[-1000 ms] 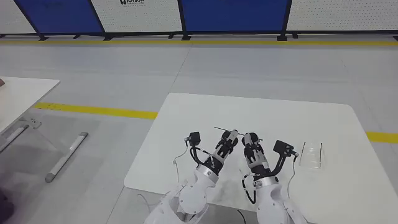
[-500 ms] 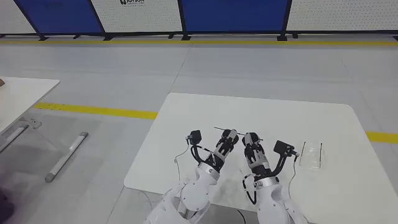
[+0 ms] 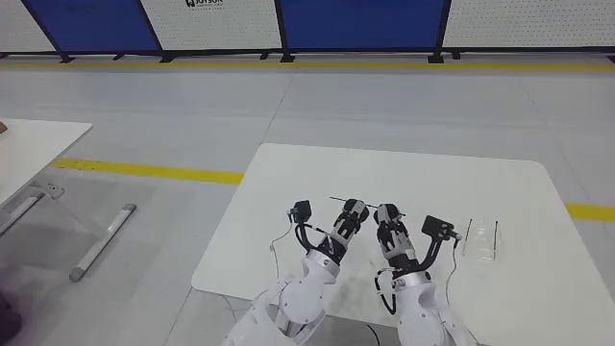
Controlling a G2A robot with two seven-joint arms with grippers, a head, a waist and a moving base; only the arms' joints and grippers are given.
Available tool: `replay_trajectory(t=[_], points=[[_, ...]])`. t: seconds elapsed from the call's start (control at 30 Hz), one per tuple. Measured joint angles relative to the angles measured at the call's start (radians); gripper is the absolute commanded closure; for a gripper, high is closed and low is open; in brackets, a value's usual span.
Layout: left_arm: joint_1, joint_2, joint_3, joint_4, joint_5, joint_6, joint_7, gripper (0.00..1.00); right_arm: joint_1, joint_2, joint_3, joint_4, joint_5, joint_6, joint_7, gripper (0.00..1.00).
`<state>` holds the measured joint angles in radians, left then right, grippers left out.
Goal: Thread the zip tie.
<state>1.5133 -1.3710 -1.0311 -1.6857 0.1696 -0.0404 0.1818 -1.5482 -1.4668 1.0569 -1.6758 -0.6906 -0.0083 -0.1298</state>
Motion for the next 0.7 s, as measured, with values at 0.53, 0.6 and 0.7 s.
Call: replay_trajectory(t=[0.53, 0.6, 0.7], points=[[0.006, 0.003, -0.007, -0.016, -0.014, -0.011, -0.043, 1.00, 0.016, 0.000, 0.007, 0.006, 0.036, 0.002, 0.049, 1.00], [0.007, 0.003, -0.008, -0.017, -0.013, -0.011, -0.045, 1.00, 0.016, 0.001, 0.007, 0.005, 0.038, 0.002, 0.053, 1.00], [0.007, 0.004, -0.009, -0.018, -0.001, -0.008, -0.042, 0.59, 0.016, 0.001, 0.009, 0.003, 0.046, 0.001, 0.058, 1.00]])
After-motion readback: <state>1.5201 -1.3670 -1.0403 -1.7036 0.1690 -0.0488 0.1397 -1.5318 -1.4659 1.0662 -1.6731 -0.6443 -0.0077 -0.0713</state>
